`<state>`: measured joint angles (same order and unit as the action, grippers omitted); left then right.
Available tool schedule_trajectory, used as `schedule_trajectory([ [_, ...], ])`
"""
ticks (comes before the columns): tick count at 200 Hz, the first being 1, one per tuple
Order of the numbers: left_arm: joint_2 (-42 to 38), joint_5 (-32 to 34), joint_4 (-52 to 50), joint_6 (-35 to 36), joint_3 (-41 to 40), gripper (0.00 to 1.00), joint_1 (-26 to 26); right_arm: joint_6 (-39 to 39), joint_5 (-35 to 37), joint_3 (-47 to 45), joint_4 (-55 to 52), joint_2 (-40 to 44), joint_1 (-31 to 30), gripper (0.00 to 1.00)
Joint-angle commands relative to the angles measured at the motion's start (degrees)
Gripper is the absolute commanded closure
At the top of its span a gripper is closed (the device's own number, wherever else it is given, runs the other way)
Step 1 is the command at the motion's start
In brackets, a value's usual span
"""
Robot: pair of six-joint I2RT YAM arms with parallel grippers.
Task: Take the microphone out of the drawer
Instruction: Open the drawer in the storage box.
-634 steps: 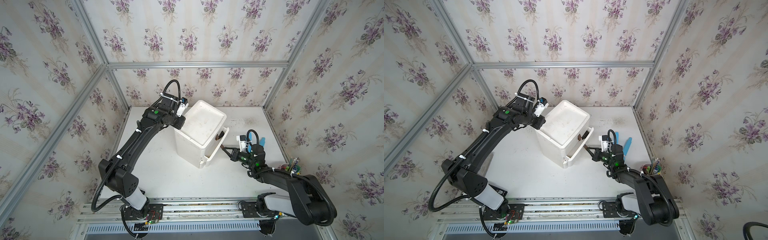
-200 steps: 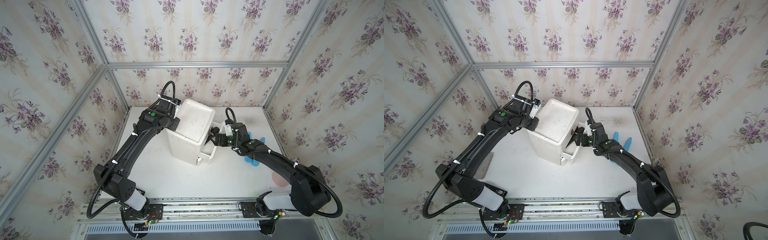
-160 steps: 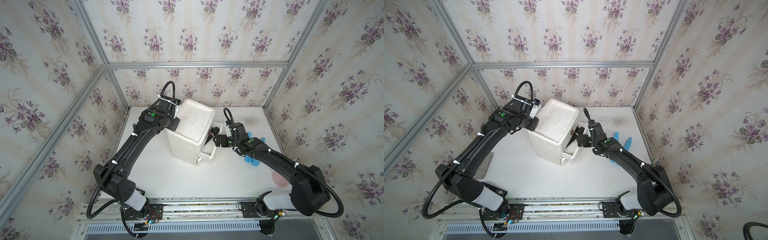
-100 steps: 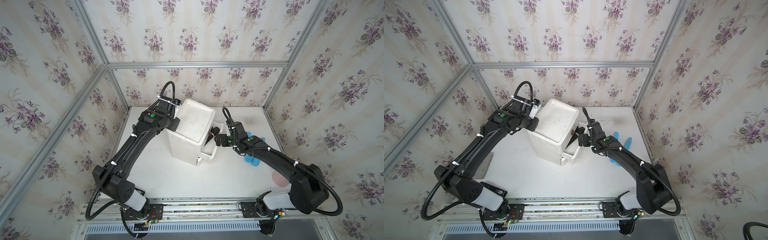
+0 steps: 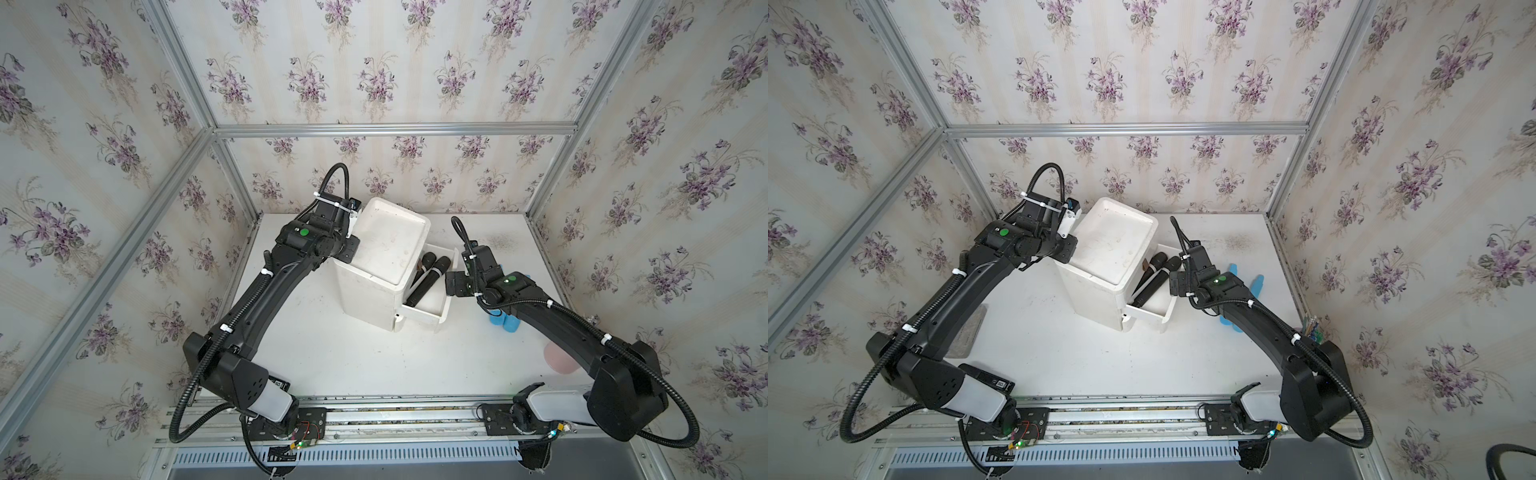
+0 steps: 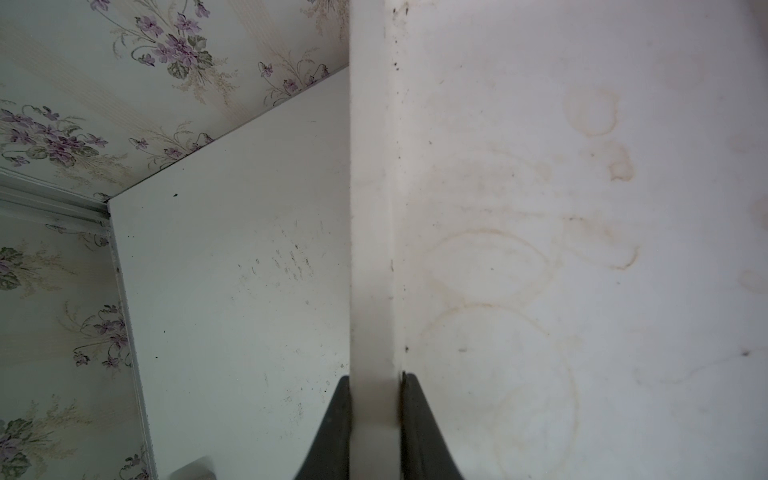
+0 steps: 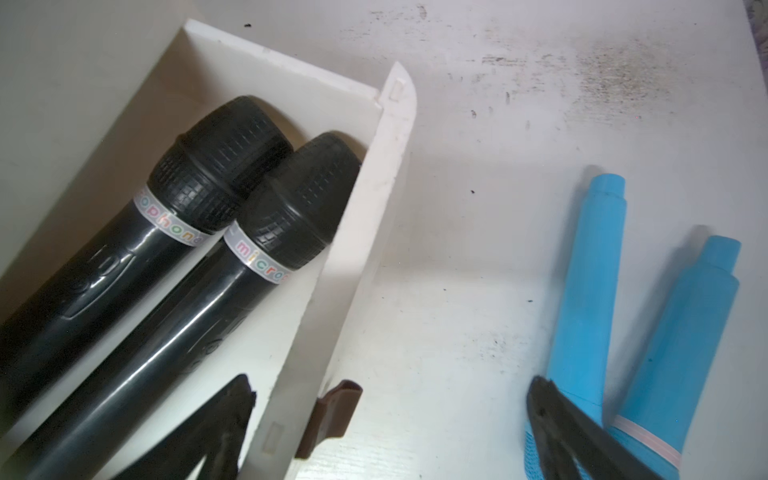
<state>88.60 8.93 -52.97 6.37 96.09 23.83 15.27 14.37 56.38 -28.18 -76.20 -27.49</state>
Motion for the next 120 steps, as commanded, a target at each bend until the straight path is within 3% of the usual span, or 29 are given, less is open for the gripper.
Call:
schedule_trajectory([
  [1,-0.33,5.22,-2.55,2.95,-0.08,0.85,-0.21,-1.20,6.74,-0.22,-6.05,1.34,0.49,0.00],
  [44,-0.48,5.22,-2.56,3.03,-0.24,0.85,-0.22,-1.40,5.82,1.38,-6.09,2.33,0.58,0.00],
  [120,-0.35,4.18,-2.43,2.83,-0.53,0.84,-0.23,-1.26,-7.22,2.37,4.66,7.48,-1.10,0.00],
])
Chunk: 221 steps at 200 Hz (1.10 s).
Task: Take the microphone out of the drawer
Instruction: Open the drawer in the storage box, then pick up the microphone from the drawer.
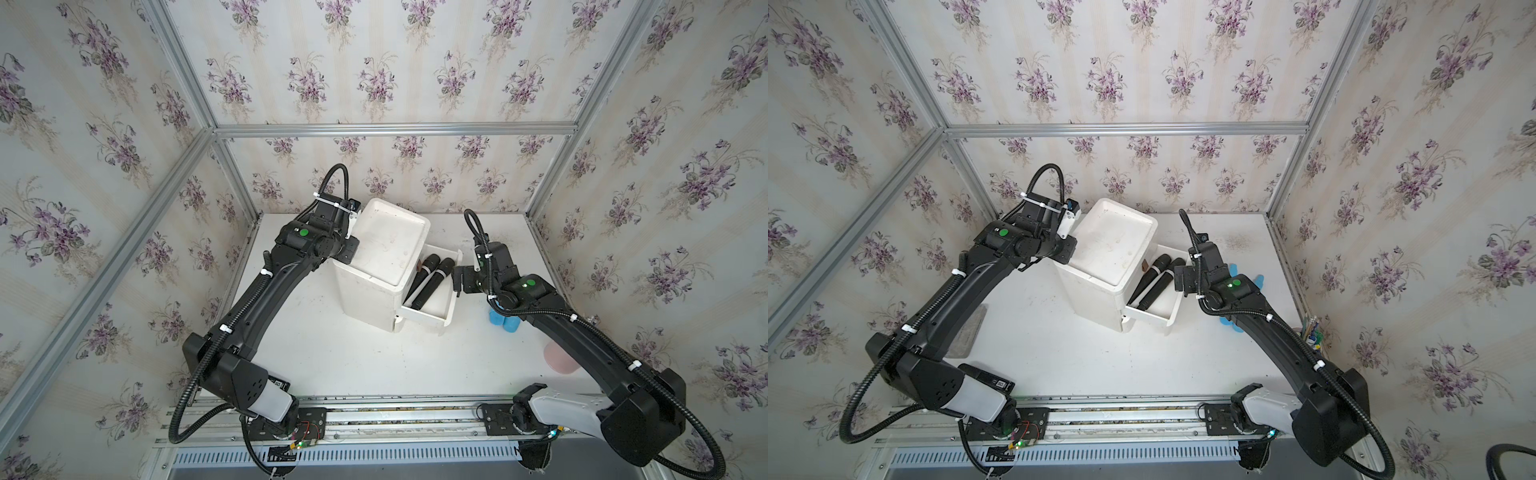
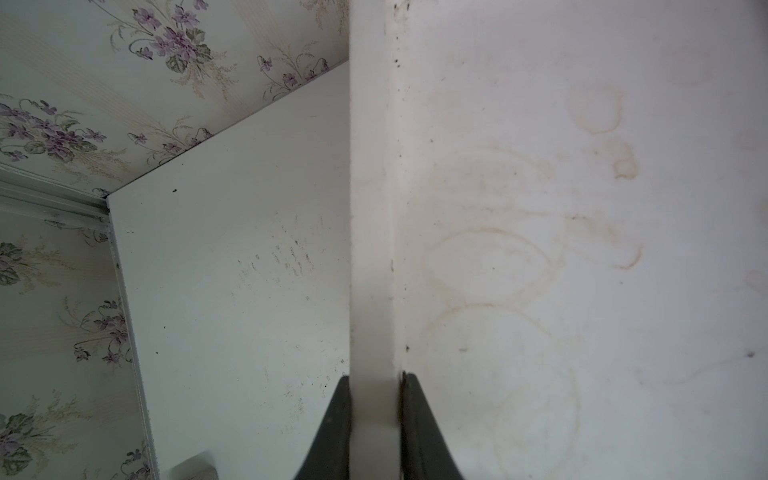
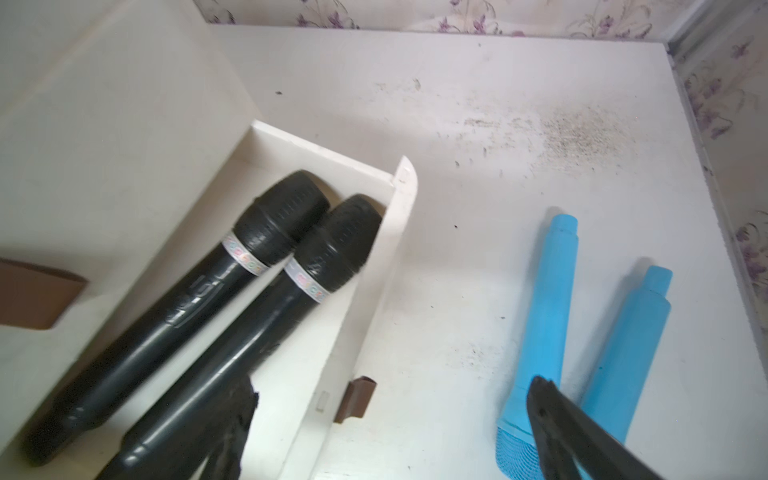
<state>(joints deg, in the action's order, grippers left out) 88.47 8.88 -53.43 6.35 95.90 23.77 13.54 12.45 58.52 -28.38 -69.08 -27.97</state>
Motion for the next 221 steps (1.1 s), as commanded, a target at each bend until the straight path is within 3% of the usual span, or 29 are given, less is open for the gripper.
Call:
schedule_trajectory([
  [1,-0.22,4.22,-1.96,2.86,-0.35,0.84,-0.19,0.49,-5.45,0.21,4.97,0.31,-0.65,0.00],
  [48,-0.48,4.21,-1.78,2.88,-0.74,0.84,-0.17,2.58,-14.16,0.85,9.81,-2.43,-2.42,0.10],
  [53,-0.49,4.21,-1.85,2.91,-0.80,0.84,-0.13,2.75,-14.98,0.86,10.36,-2.82,-4.73,0.14],
  [82,-0.69,4.12,-1.74,2.94,-0.98,0.84,-0.16,4.82,-17.30,-0.11,12.32,-4.59,-5.60,0.45],
  [104,-0.84,3.86,-1.67,3.01,-1.28,0.84,-0.13,5.67,-15.16,-0.35,10.64,-6.18,-6.36,0.57],
  [187,-1.24,3.08,-1.48,2.79,-1.35,0.84,-0.20,10.69,-2.96,8.29,-4.22,-13.95,-8.50,0.45],
  [221,-1.87,2.72,-1.41,2.70,-1.68,0.84,-0.13,13.04,-4.09,8.47,-4.50,-15.99,-8.51,0.44],
])
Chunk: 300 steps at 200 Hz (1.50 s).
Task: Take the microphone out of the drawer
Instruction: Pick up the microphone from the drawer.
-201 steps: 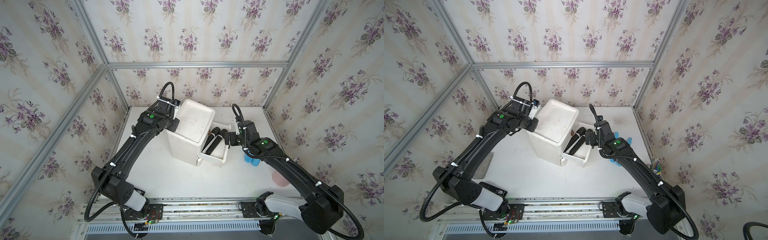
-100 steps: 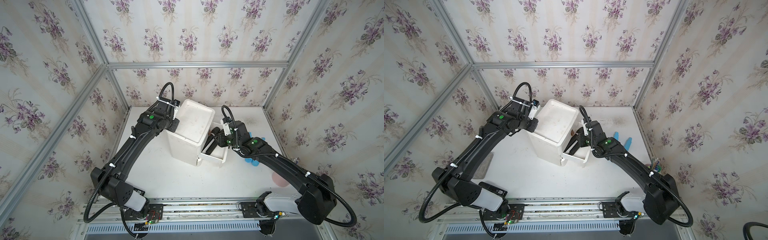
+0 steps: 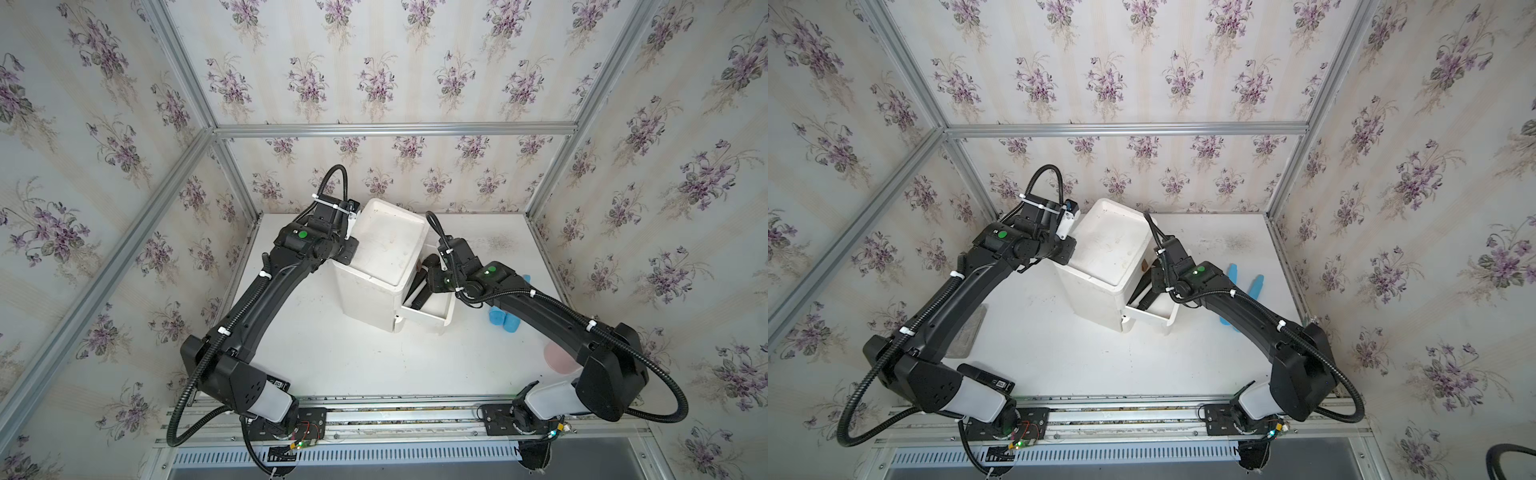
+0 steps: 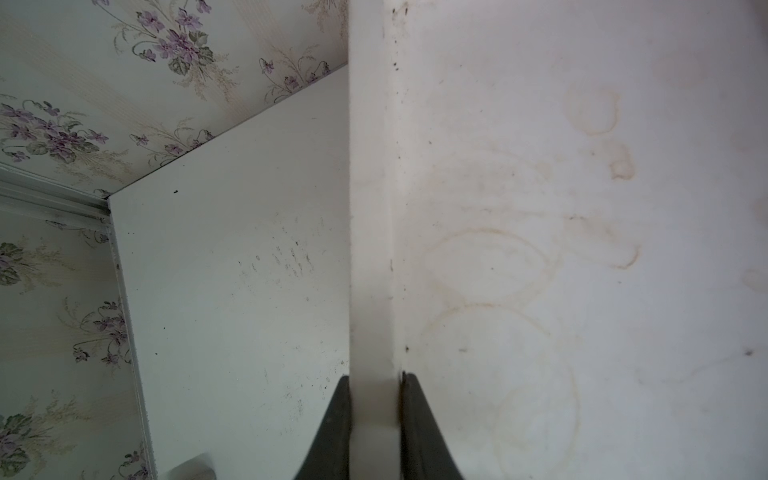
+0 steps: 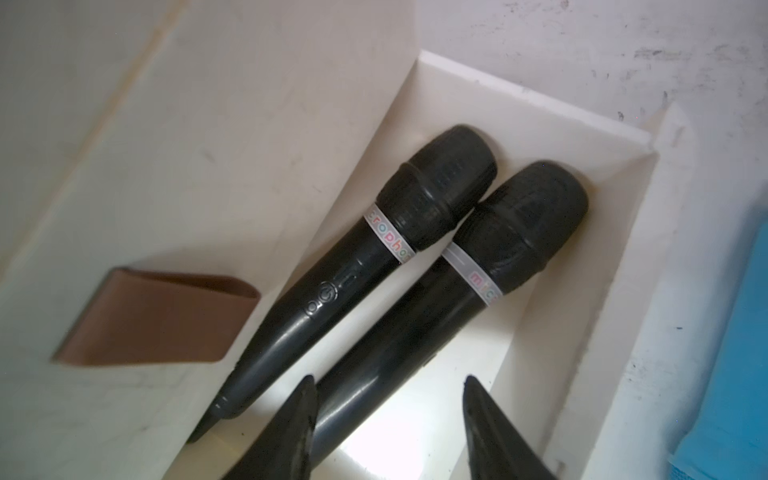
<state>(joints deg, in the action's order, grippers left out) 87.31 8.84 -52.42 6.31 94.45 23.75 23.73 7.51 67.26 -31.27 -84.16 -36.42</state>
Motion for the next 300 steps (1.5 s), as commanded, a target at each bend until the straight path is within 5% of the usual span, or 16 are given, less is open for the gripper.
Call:
schedule_trajectory([
  [1,-0.73,2.72,-2.42,2.75,-0.24,0.84,-0.11,2.97,0.76,-0.37,-1.52,-0.96,-0.05,0.44],
  [154,-2.36,1.18,-1.45,2.83,-1.30,0.84,-0.13,3.23,-1.53,3.08,0.93,-14.85,0.03,0.44],
  [271,-2.28,0.39,-1.08,2.92,-1.75,0.84,-0.16,4.85,-0.14,6.72,-0.88,-17.72,0.02,0.66],
  [300,-2.17,-0.11,-1.00,2.86,-1.79,0.84,-0.12,4.96,-0.59,7.08,-0.84,-19.26,0.03,0.51],
])
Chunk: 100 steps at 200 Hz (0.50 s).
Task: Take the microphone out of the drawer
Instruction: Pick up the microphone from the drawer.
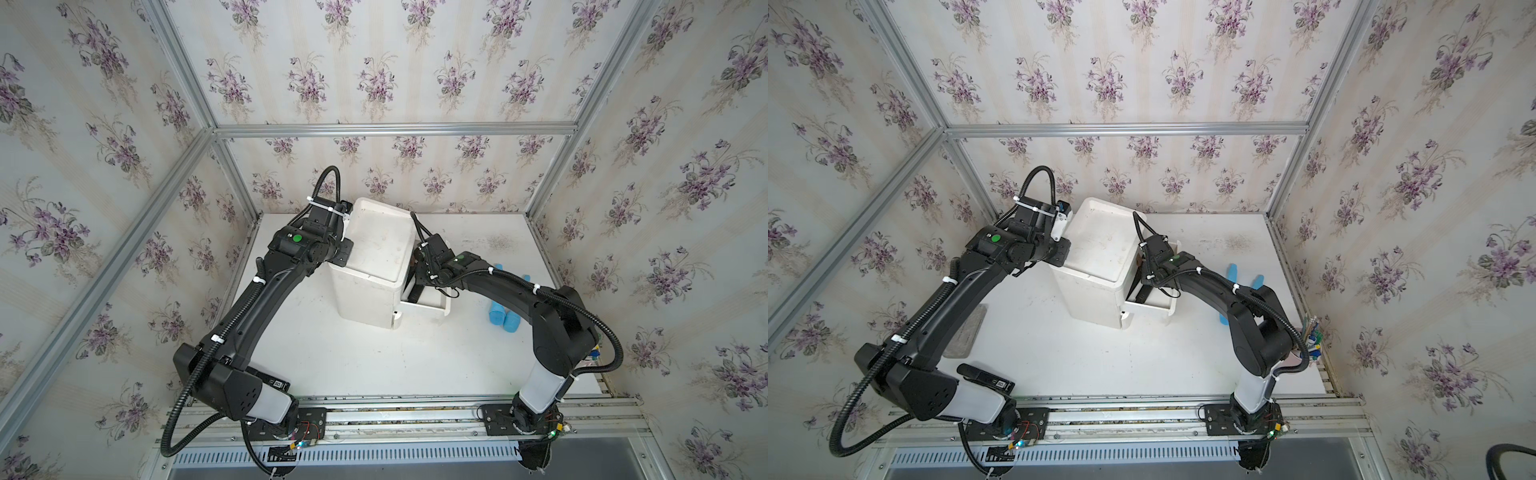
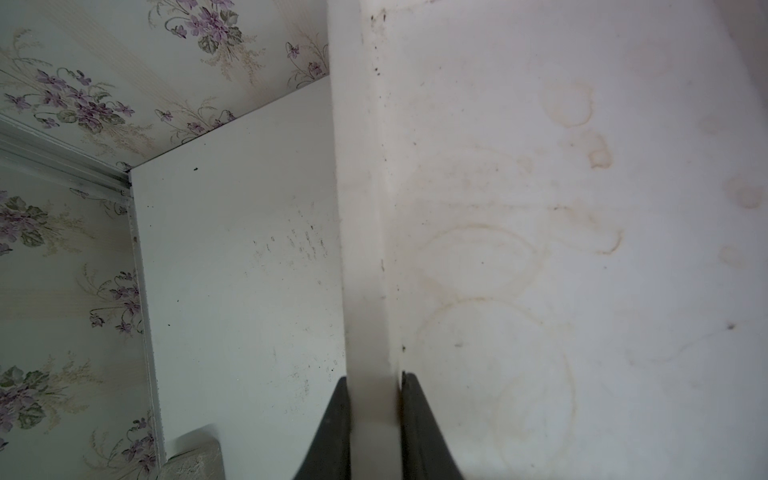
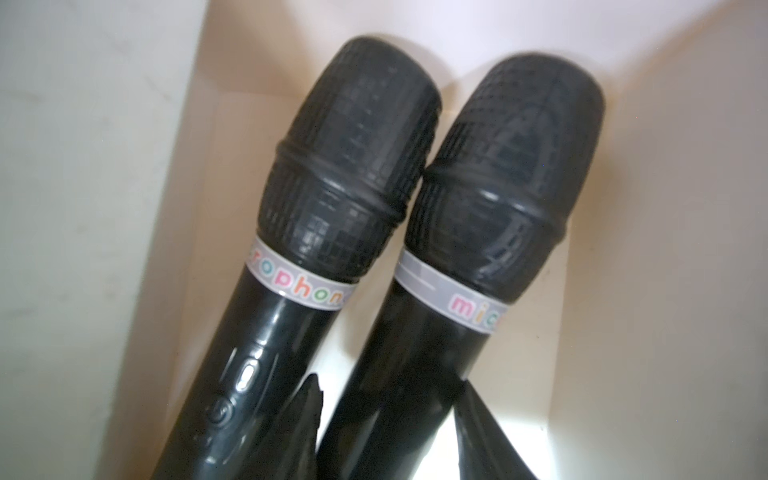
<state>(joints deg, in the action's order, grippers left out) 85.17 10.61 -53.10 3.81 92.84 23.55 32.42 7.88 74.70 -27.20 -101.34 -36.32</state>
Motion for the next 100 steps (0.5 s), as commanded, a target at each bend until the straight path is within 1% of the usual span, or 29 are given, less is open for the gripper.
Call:
schedule_trajectory([
  [1,-0.02,-1.89,-0.33,5.34,-0.19,0.84,0.04,-3.71,-1.04,-0.35,-4.94,-2.18,-0.07,0.50],
  [13,0.00,-1.91,-0.21,5.41,-0.28,0.84,0.09,-3.76,-0.86,0.78,-6.48,-3.81,-0.14,0.50],
  [21,0.00,-1.95,-0.25,5.39,-0.37,0.84,0.08,-3.83,-1.16,1.22,-6.95,-4.66,-0.07,0.52],
  [31,0.10,-2.21,-0.08,5.34,-0.38,0.84,0.04,-3.86,-1.62,1.17,-6.77,-5.00,-0.08,0.58],
  [41,0.19,-2.43,-0.04,5.33,-0.45,0.84,0.03,-3.62,-2.12,0.91,-6.14,-4.71,-0.08,0.67],
  [56,0.31,-2.69,0.02,5.33,-0.40,0.84,0.01,-3.38,-2.08,1.01,-5.50,-3.84,-0.07,0.74],
  [100,0.34,-2.88,0.11,5.33,-0.63,0.84,0.00,-3.83,0.13,2.51,-6.27,-0.92,-0.12,0.82],
])
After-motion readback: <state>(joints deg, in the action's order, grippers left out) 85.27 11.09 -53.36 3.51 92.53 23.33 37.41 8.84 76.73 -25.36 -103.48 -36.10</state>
